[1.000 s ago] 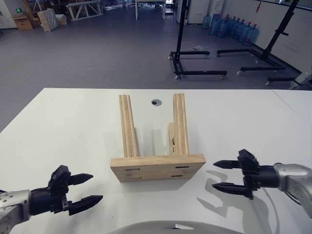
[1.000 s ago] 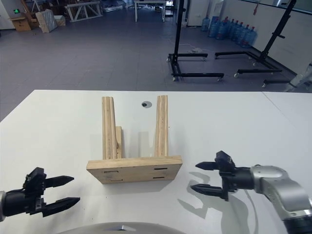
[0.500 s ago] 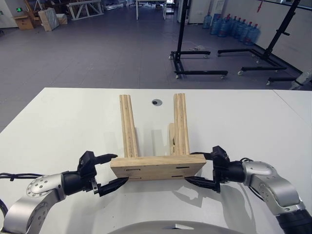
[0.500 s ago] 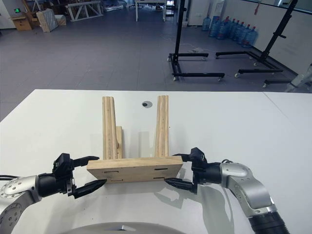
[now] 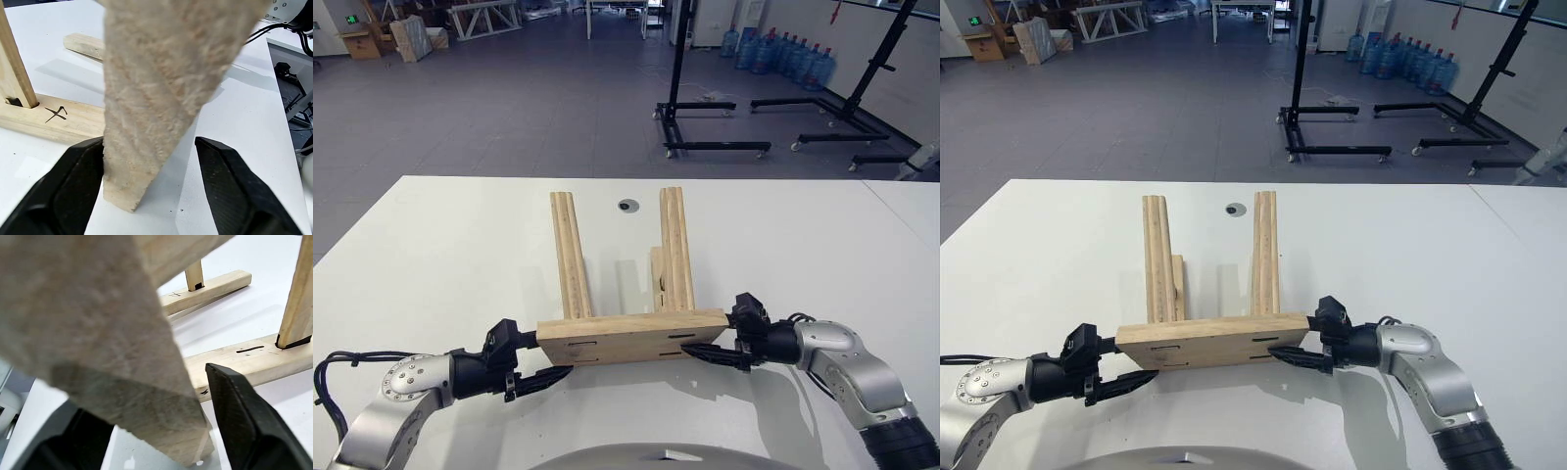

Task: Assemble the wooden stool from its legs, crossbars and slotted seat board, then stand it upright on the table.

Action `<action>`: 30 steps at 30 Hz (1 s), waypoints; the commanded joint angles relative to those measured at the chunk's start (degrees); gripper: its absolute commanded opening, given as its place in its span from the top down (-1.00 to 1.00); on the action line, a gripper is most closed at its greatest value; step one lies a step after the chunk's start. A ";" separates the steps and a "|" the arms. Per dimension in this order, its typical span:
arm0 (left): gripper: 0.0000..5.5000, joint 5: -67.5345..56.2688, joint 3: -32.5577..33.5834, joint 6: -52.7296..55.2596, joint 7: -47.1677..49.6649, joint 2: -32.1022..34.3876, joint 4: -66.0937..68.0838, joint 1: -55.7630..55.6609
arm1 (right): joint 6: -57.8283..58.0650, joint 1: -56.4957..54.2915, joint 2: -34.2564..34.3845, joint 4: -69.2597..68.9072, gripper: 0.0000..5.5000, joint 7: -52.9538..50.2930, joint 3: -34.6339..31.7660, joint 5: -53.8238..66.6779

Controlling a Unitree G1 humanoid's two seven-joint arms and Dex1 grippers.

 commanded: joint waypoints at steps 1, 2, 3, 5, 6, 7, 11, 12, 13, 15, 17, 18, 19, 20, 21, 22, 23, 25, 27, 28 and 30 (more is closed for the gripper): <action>0.08 -1.01 -0.56 3.65 0.70 0.65 0.11 -3.56 | 0.04 -0.64 -0.76 -0.03 0.16 1.05 0.26 0.21; 0.11 -2.70 -0.09 5.69 1.17 0.29 -0.43 -5.05 | 0.97 -0.98 -0.82 -0.14 0.19 1.29 0.08 0.90; 0.15 -4.37 0.41 7.67 1.62 0.06 -1.14 -6.30 | 2.16 -1.24 -0.94 -0.45 0.22 1.44 -0.19 1.77; 0.19 -8.15 1.68 12.32 2.37 -0.14 -2.80 -8.87 | 6.17 -2.29 -1.26 -1.80 0.24 1.56 -1.37 5.10; 0.19 -10.98 2.54 15.39 2.93 -0.12 -4.03 -10.24 | 9.34 -3.35 -1.54 -2.72 0.24 1.24 -2.22 7.56; 0.19 -14.04 3.47 18.52 3.68 -0.14 -5.28 -11.63 | 12.51 -4.56 -1.82 -3.50 0.25 0.76 -3.10 10.01; 0.19 -30.47 8.23 31.51 10.23 -0.47 -10.27 -18.51 | 29.42 -14.40 -2.74 -5.14 0.29 -4.26 -7.03 22.52; 0.20 -34.04 9.01 34.09 12.47 -0.60 -10.73 -20.43 | 34.53 -18.49 -2.54 -4.62 0.30 -6.51 -7.82 26.10; 0.20 -37.07 9.58 36.31 14.63 -0.83 -10.91 -22.14 | 39.17 -22.38 -2.05 -3.75 0.30 -8.98 -8.69 29.44; 0.21 -41.91 9.96 39.79 18.99 -1.39 -11.12 -24.99 | 48.05 -30.71 0.40 0.28 0.30 -15.32 -10.19 34.19; 0.21 -46.44 9.54 42.78 24.05 -1.98 -11.30 -27.74 | 55.31 -37.40 3.62 4.46 0.30 -22.21 -11.81 37.16; 0.21 -48.82 9.16 44.12 26.73 -2.33 -11.04 -29.02 | 59.17 -39.59 5.22 6.13 0.30 -25.50 -12.50 37.92; 0.21 -50.68 8.85 45.13 29.65 -2.65 -10.74 -30.16 | 63.19 -41.63 6.97 8.46 0.30 -28.44 -13.37 38.31; 0.21 -52.14 8.37 46.12 32.68 -2.94 -9.93 -31.60 | 67.22 -43.49 8.81 11.25 0.30 -31.11 -14.64 38.22; 0.21 -54.07 7.87 46.86 36.75 -3.58 -8.62 -33.10 | 70.50 -45.19 10.83 15.60 0.30 -34.50 -16.09 38.21; 0.21 -55.10 7.60 47.50 40.08 -4.09 -6.88 -34.57 | 72.31 -46.30 12.49 19.93 0.30 -37.79 -17.25 38.63; 0.21 -56.17 7.88 47.79 42.85 -4.68 -4.22 -35.82 | 73.12 -47.05 14.04 23.90 0.30 -41.00 -18.27 39.22; 0.21 -59.50 8.88 47.99 47.22 -5.53 0.60 -37.36 | 73.33 -48.72 16.55 30.74 0.30 -47.16 -20.55 41.41; 0.21 -66.05 9.77 47.36 53.12 -6.35 4.53 -38.96 | 73.32 -51.51 18.76 37.42 0.30 -54.03 -24.18 44.16; 0.21 -68.70 9.93 46.98 55.84 -6.66 6.05 -39.73 | 73.32 -52.74 19.62 39.87 0.30 -57.02 -25.78 45.39; 0.23 -73.89 9.58 45.84 62.23 -7.41 9.34 -41.78 | 73.31 -55.23 21.65 44.05 0.33 -64.13 -29.57 47.71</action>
